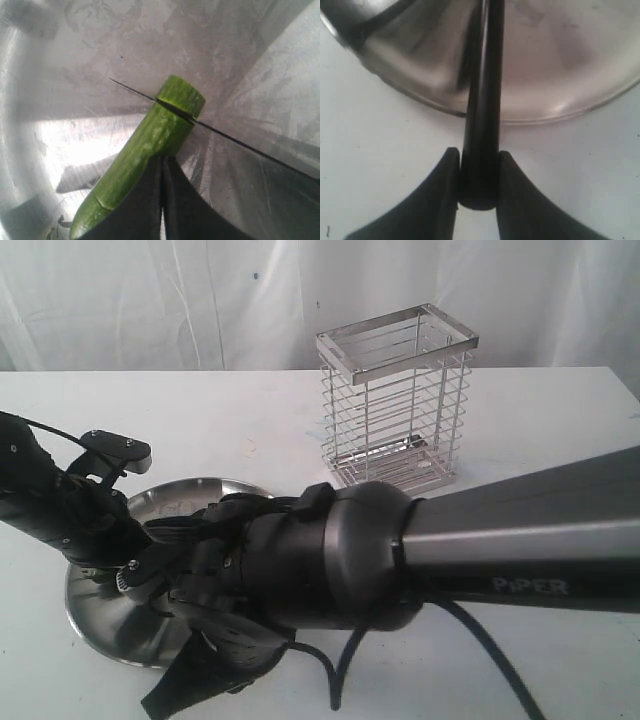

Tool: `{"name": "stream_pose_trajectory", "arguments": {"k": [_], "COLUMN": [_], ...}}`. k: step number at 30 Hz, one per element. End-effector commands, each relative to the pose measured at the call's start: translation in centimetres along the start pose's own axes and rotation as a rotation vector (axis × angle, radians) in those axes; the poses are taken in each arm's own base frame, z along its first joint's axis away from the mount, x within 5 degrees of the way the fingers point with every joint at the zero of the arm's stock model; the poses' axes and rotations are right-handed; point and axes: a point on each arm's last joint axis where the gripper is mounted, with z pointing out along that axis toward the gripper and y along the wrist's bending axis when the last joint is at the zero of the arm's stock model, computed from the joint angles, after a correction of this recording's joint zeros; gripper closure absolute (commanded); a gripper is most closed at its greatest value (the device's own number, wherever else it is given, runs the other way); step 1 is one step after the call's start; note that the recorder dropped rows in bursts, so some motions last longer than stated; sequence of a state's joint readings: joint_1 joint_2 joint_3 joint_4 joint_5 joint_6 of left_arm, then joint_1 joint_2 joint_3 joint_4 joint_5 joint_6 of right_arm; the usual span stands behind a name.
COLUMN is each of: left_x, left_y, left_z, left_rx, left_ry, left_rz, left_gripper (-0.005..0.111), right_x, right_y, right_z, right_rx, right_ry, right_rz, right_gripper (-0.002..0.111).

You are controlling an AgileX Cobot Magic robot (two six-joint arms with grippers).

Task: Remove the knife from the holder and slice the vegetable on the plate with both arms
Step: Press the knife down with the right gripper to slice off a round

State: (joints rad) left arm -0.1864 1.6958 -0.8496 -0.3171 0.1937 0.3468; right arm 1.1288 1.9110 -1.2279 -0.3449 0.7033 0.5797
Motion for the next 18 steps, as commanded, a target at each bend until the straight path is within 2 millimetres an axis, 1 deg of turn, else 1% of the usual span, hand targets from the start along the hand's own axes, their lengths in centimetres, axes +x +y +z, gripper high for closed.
{"name": "stream_pose_trajectory", "arguments": {"k": [1,4,7,13,16,18], "left_x": [1.3,1.3,1.3,1.3,1.3,1.3], "left_y": [-0.3,-0.3,-0.3,-0.3,-0.3,-0.3], "left_z": [1.2,1.2,1.2,1.2,1.2,1.2], "left_rx": [0.034,0.033,0.032,0.032,0.032,0.033], "left_ry": [0.100,0.097,0.096,0.096,0.096,0.097], "left_rz": [-0.013,-0.013,-0.013,-0.013,-0.013,-0.013], "left_gripper": [0.107,0.107,0.107,0.107,0.107,0.107], "right_x": [0.1,0.8,1.1,0.9,0.9,0.9], "right_y": [0.4,0.4,0.3,-0.1,0.0,0.1], "right_z": [1.0,0.9,0.4,-1.3,-1.5,-1.1], "right_rx": [-0.025,-0.028,-0.015,-0.024,-0.041,-0.047], "right_ry": [0.055,0.127,0.165,0.135,0.140,0.140], "right_rz": [-0.032,-0.026,-0.035,-0.059,-0.071,-0.092], "right_gripper": [0.108,0.108,0.108,0.108,0.108,0.108]}}
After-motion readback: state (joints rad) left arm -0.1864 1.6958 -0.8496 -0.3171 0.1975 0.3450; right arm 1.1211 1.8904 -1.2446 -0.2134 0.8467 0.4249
